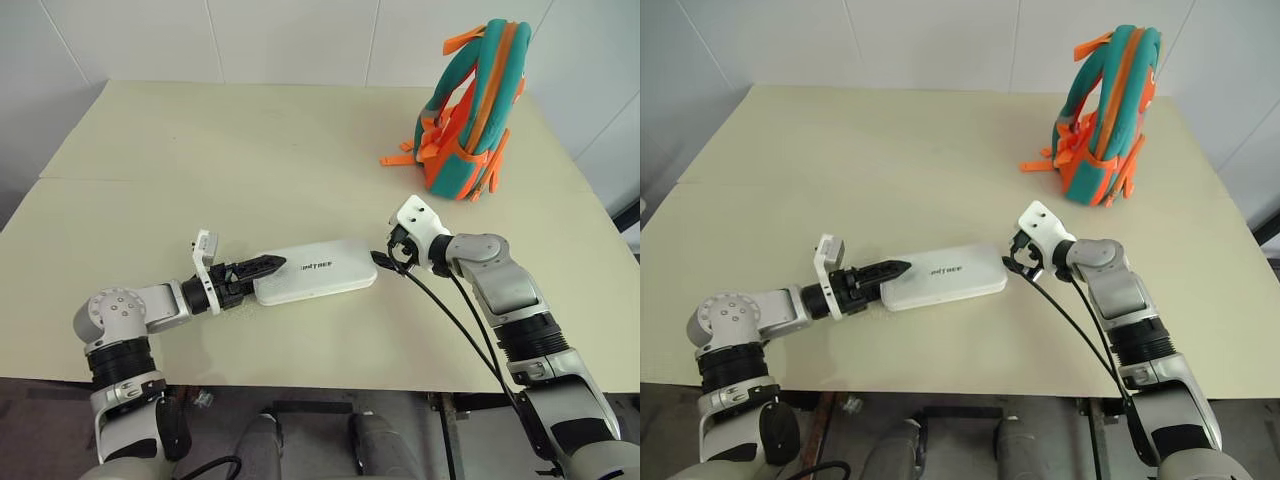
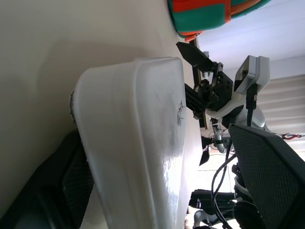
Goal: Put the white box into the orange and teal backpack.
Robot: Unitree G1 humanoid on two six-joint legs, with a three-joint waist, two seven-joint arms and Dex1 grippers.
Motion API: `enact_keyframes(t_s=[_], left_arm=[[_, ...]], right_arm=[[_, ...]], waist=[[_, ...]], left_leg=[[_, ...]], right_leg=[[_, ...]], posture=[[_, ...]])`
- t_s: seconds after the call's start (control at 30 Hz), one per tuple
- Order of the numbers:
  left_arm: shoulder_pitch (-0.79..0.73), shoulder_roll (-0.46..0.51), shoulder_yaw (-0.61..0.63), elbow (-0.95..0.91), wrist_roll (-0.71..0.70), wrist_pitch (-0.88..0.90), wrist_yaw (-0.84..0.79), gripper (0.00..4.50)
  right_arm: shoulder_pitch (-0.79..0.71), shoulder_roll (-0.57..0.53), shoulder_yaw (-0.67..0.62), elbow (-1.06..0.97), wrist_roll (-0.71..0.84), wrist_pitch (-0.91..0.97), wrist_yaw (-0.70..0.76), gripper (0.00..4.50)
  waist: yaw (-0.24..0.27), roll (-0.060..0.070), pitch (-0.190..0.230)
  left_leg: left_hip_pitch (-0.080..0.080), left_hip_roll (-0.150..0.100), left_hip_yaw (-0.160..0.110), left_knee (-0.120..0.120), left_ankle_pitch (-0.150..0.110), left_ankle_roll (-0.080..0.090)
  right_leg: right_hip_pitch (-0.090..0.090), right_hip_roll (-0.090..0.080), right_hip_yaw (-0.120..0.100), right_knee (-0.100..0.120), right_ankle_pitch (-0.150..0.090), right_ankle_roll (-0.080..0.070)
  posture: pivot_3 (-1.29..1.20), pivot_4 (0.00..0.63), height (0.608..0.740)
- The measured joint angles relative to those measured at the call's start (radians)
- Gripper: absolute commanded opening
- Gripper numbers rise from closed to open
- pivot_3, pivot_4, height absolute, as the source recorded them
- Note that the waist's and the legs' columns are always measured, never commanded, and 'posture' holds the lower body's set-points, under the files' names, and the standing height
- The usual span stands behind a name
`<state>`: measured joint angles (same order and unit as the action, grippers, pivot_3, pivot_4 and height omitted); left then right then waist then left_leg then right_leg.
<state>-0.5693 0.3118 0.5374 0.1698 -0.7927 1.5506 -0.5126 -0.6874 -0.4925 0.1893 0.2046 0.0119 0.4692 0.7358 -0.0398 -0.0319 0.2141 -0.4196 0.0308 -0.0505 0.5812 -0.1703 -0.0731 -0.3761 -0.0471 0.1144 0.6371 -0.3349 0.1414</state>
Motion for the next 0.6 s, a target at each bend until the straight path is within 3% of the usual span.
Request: enact_keyframes(t_s=[0.07, 0.3, 0.4, 0.6], left_arm=[[0.001, -0.002, -0.008, 0.001, 0.001, -0.010, 0.003, 3.88], [0.024, -0.003, -0.033, 0.005, -0.010, -0.030, 0.002, 1.77], [0.024, 0.014, -0.040, 0.004, -0.042, -0.013, -0.032, 1.32], [0.023, 0.083, -0.095, 0.008, -0.054, -0.015, -0.075, 1.30]], right_arm=[[0.000, 0.000, 0.000, 0.000, 0.000, 0.002, 0.000, 4.50], [0.000, -0.002, 0.000, 0.000, -0.001, 0.010, 0.001, 4.50], [0.000, -0.005, -0.002, 0.000, -0.002, 0.010, 0.001, 4.50], [0.000, -0.007, -0.005, 0.000, 0.007, 0.010, 0.006, 4.50]], waist=[[0.002, 0.000, 0.000], [0.002, 0.000, 0.000], [0.003, 0.000, 0.000], [-0.004, 0.000, 0.000]], left_leg=[[0.000, 0.000, 0.000, 0.000, 0.000, 0.000], [-0.001, 0.001, 0.000, -0.002, -0.002, -0.001], [-0.001, 0.001, 0.000, -0.002, -0.002, -0.001], [-0.001, 0.001, 0.000, -0.002, -0.002, -0.001]], right_leg=[[0.000, 0.000, 0.000, 0.000, 0.000, 0.000], [-0.001, 0.000, 0.000, -0.003, 0.000, 0.000], [-0.001, 0.000, 0.000, -0.004, 0.000, 0.000], [-0.001, 0.000, -0.001, -0.004, 0.000, 0.000]], posture=[[0.00, 0.150, 0.740], [0.00, 0.150, 0.740], [0.00, 0.150, 0.740], [0.00, 0.150, 0.740]])
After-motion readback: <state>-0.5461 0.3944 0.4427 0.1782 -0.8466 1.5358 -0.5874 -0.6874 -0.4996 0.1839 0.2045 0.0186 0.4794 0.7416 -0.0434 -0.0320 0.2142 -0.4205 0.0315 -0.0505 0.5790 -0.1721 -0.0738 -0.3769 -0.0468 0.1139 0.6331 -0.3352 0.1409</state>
